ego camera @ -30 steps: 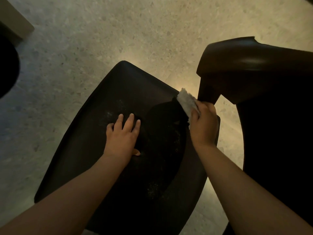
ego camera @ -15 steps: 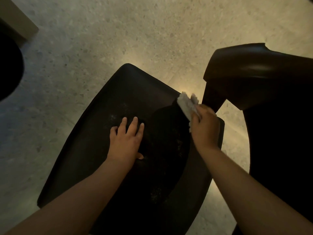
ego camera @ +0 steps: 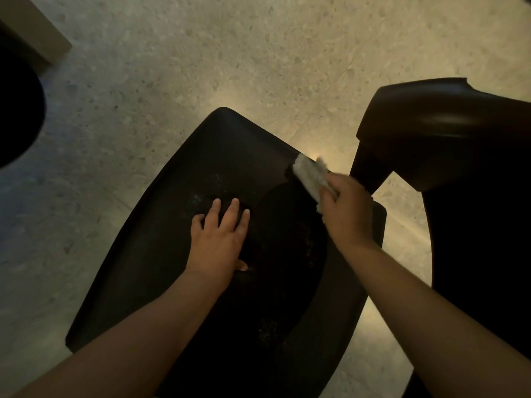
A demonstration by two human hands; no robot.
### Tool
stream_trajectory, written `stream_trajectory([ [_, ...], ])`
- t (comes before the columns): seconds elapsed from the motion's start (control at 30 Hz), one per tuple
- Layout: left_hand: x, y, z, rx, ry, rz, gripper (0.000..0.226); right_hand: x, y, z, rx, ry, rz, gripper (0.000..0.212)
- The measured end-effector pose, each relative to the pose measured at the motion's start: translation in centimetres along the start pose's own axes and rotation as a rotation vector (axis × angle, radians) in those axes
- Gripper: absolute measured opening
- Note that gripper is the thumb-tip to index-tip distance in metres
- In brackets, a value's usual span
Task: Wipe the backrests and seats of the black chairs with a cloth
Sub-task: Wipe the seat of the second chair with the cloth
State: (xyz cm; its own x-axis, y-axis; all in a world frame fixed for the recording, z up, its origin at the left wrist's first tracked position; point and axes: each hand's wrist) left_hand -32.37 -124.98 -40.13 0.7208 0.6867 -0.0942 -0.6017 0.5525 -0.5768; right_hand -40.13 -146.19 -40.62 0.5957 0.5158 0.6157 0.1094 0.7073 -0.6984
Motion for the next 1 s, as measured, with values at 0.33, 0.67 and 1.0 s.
stream_trajectory([
  [0.33, 0.6, 0.2, 0.3, -0.016, 0.053, 0.045, 0.107, 1.7, 3.1, 1.0, 0.068, 0.068, 0.078, 0.026],
  [0.67, 3.7, 0.6, 2.8, -0.148, 0.078, 0.080, 0.112, 1.7, 1.2, -1.9, -0.053, 0.003, 0.072, 0.021],
  [1.0, 6.0, 1.2, 1.4, -0.042, -0.135, 0.231, 0.147, 3.4, 5.0, 3.2, 0.137, 0.027, 0.082, 0.029],
])
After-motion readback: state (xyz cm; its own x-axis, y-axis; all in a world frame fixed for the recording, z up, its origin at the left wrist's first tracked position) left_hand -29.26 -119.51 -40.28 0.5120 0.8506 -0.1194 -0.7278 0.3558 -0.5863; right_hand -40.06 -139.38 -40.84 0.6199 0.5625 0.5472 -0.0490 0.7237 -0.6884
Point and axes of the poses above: each hand's wrist, its own z-axis away from the middle knuckle, its own y-axis out of the palm, x = y × z, and after that the axes turned 15 degrees about x, right-handed
